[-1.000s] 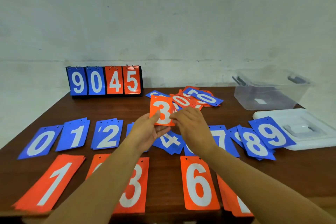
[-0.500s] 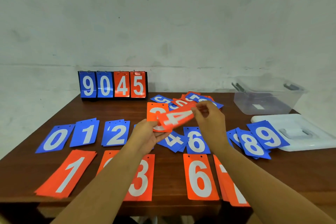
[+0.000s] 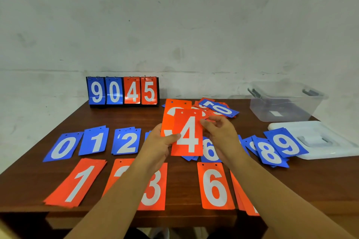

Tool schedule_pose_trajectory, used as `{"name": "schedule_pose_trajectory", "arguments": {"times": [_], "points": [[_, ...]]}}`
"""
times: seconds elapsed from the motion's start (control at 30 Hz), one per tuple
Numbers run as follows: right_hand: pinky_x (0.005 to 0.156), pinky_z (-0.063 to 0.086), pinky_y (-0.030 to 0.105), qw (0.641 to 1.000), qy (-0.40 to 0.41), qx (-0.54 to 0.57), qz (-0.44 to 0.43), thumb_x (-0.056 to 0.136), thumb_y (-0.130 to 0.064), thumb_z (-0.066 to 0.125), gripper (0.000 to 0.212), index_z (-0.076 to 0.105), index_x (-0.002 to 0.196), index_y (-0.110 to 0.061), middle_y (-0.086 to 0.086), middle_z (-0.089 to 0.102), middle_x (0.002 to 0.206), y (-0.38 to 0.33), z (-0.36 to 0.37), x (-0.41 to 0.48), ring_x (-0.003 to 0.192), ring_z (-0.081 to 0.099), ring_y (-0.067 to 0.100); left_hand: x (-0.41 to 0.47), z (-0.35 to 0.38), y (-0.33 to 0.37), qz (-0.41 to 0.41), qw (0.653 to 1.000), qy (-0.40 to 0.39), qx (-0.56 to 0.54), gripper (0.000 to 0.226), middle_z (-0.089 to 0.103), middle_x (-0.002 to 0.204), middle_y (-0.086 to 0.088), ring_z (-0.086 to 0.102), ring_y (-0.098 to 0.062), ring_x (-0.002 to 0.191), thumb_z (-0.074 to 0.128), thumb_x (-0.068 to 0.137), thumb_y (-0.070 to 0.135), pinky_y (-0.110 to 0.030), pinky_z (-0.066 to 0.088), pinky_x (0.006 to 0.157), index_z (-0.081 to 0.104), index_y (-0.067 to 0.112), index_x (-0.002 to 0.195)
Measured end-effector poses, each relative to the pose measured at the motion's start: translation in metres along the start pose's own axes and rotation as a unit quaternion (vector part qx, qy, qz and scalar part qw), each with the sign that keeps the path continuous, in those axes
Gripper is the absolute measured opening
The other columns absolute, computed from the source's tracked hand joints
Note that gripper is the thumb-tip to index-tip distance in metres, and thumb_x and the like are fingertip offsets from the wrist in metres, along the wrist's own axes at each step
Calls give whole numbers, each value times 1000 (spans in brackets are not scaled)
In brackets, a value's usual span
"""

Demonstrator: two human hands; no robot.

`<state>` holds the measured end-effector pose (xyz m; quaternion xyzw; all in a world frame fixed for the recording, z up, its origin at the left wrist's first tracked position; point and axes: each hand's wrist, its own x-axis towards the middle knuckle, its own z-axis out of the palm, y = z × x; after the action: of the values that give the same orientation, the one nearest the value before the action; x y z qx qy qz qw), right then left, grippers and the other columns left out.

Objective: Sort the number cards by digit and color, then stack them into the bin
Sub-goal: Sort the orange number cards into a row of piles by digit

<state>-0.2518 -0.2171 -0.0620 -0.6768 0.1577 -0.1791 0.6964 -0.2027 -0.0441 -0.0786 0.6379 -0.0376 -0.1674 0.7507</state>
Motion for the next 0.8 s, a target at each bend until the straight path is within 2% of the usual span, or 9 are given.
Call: {"name": "schedule_pose_trajectory", "arguments": {"times": [0.07,0.13,0.23,0.33,0.43,0.6,0.7,0.8], "points": [[83,59,37,998,-45,-35,36,90,-28,67,19,64,104,-15,5,72,102,7,3,-5,91,71,18,-1,-2,-4,14,1000,24,10,57,63,122,-4,65,-25,106,73,84,15,-40,58,78,46,21,134],[81,59,32,991,-67,-107,35,93,-28,63,11,67,98,-19,1,72,103,12,3,-9,93,70,14,-3,-3,-7,12,999,24,37,58,63,123,-4,65,-26,108,73,84,19,-42,59,81,47,21,135],[82,59,34,991,-33,-127,29,93,-28,63,12,68,99,-18,0,72,102,12,-6,-7,94,70,15,-7,-10,-11,0,1000,21,-12,50,65,123,-10,67,-29,106,69,88,15,-44,59,82,50,17,134],[80,58,34,992,15,-117,40,93,-25,64,9,69,95,-18,2,72,100,8,-22,-6,91,70,17,-5,-26,-12,-14,997,55,-47,49,64,124,-13,68,-32,103,68,89,11,-43,59,79,50,14,134],[76,57,31,985,11,-162,52,91,-25,66,10,70,96,-17,2,72,95,9,-36,-9,86,69,14,-8,-42,-13,-24,995,78,-61,44,65,118,-12,69,-30,99,67,90,9,-41,59,76,51,15,131],[54,44,18,955,-44,-282,84,85,-21,73,7,68,88,-18,-2,64,83,22,-30,-30,68,60,8,-18,-55,-14,-21,993,89,-79,40,63,112,-8,66,-27,98,66,90,7,-38,58,72,51,17,126],[52,42,17,927,-55,-365,65,85,-21,74,8,70,82,-15,0,67,84,37,-10,-38,70,60,8,-26,-57,-14,-27,993,88,-69,45,62,119,-9,66,-30,103,67,90,8,-38,59,71,49,17,131],[55,45,19,882,-66,-460,71,86,-24,71,17,71,93,-9,3,67,82,50,7,-40,69,59,10,-34,-60,-15,-22,995,77,-66,45,63,120,-10,66,-31,105,66,90,8,-39,59,72,51,16,132]]}}
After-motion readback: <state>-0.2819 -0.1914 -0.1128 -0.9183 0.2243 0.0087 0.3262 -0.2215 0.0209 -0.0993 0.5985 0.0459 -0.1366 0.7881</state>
